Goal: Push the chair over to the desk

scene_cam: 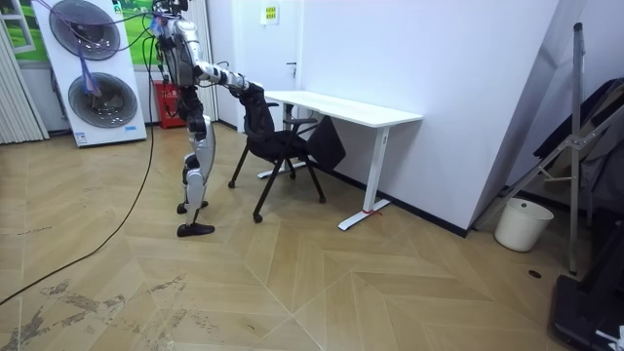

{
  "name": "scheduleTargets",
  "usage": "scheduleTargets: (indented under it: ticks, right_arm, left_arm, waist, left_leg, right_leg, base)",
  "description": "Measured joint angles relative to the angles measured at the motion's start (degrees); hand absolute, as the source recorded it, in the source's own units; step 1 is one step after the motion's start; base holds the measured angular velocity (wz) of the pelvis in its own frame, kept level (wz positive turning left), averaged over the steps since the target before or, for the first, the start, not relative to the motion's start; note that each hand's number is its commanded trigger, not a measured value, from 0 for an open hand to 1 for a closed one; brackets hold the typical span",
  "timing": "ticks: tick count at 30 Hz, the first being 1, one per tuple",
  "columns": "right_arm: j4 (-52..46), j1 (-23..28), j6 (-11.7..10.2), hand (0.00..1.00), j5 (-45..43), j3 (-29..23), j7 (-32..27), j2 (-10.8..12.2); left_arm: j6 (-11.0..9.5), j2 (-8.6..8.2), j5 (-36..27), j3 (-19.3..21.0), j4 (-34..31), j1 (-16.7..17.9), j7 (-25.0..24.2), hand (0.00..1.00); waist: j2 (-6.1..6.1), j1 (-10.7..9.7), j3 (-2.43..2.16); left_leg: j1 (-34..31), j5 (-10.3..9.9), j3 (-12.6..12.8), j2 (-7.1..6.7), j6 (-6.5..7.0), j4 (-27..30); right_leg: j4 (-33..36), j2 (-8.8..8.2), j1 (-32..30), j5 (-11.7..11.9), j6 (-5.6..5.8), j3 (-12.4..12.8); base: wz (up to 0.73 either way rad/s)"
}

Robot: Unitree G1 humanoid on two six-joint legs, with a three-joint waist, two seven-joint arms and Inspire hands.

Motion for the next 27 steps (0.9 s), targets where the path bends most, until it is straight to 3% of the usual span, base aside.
scheduleTargets:
  ticks: [4, 7, 27]
  right_arm:
    - [-1.72, 1.03, 0.98, 0.0, 0.25, -2.1, 2.58, 1.95]
    - [-2.56, 1.3, 1.07, 0.0, 0.55, -2.46, 3.79, 1.98]
    - [-4.1, 2.14, 1.05, 0.0, 0.07, -4.02, 5.86, 3.02]
  left_arm:
    - [0.1, -1.37, -0.65, 0.27, -1.13, 0.03, -2.2, 0.0]
    - [0.08, -2.71, -0.64, 0.28, -1.57, 0.02, -3.11, 0.0]
    - [0.1, -3.88, -0.57, 0.3, -3.13, 0.01, -5.22, 0.0]
  waist:
    - [-0.09, -0.16, 0.11]
    - [-0.1, -0.19, 0.12]
    - [0.06, -0.34, 0.34]
  left_leg:
    - [0.0, 0.0, 0.03, 0.0, 0.0, -0.1]
    - [0.02, 0.0, 0.04, -0.01, 0.0, -0.29]
    - [0.1, 0.0, 0.08, -0.03, 0.0, -0.46]
  right_leg:
    - [0.01, 0.02, -0.1, 0.0, 0.0, 0.08]
    - [0.02, 0.03, -0.18, 0.0, 0.0, 0.1]
    - [0.06, 0.06, -0.13, 0.0, 0.0, 0.22]
  base:
    - [0.0]
    - [0.0]
    - [0.0]
